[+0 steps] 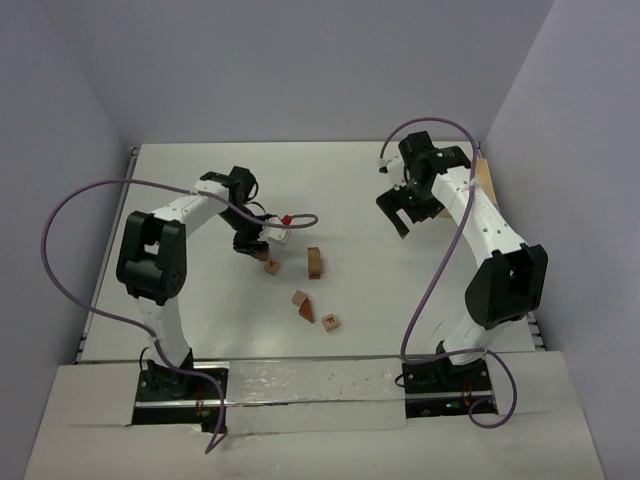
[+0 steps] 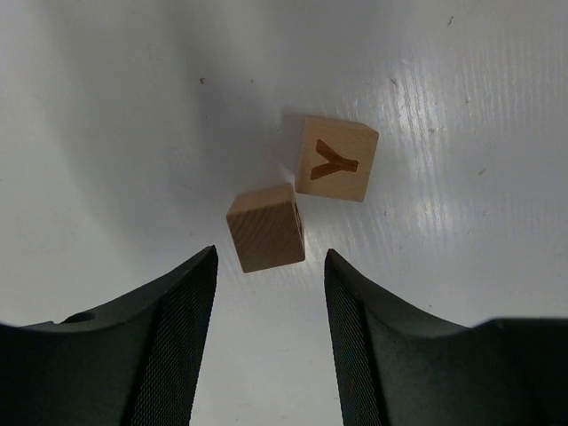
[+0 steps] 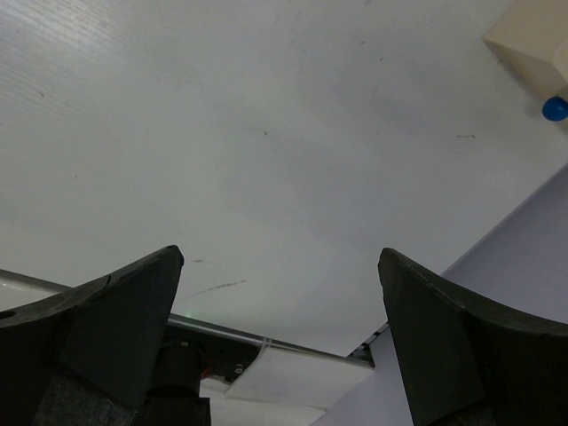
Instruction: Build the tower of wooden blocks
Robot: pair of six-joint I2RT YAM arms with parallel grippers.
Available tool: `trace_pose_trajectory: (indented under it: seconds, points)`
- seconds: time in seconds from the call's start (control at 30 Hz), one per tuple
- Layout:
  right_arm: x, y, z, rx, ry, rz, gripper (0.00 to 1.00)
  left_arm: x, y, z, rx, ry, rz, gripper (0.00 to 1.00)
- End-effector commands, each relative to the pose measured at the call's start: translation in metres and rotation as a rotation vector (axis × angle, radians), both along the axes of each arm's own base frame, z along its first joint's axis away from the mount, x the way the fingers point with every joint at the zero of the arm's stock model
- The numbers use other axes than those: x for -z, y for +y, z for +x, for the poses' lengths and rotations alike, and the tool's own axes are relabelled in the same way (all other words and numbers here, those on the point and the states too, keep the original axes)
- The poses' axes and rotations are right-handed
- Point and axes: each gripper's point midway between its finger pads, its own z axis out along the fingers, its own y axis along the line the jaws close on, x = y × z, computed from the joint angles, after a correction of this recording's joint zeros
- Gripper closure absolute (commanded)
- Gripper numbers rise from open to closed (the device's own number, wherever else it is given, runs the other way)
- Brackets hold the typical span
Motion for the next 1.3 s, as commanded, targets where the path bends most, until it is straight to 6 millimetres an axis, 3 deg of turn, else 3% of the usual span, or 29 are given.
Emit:
trace_pose_trajectory:
  seconds: [0.0,0.37,0.77,0.93,1.07,1.13,1.27]
  points:
    - [-0.013,-0.002,-0.013,-0.006,-0.022,0.017,0.0,0.004,-0.004,0.005,-0.025,0.023,0.012,0.4]
    - [-0.009,-0.005,-0.022,-0.006,-0.007,0.014,0.0,0.013,-0.007,0.027,-0.127,-0.02,0.029,0.44]
    - [-0.003,-0.003,-0.019,-0.012,0.011,0.018,0.0,0.012,-0.013,0.017,-0.134,-0.01,0.023,0.47]
    - [-0.005,-0.002,-0.018,-0.015,0.006,0.022,0.0,0.009,-0.016,0.015,-0.147,0.004,0.018,0.55]
    - [-0.006,-0.002,-0.018,-0.017,0.001,0.023,0.0,0.004,-0.018,0.015,-0.172,0.009,0.016,0.7]
    - [-0.01,-0.001,-0.017,-0.016,-0.008,0.03,0.0,-0.01,-0.023,0.018,-0.21,0.011,-0.002,0.84]
    - [-0.013,0.001,-0.013,-0.003,-0.027,0.043,0.0,-0.047,-0.039,0.025,-0.286,0.021,-0.053,0.92]
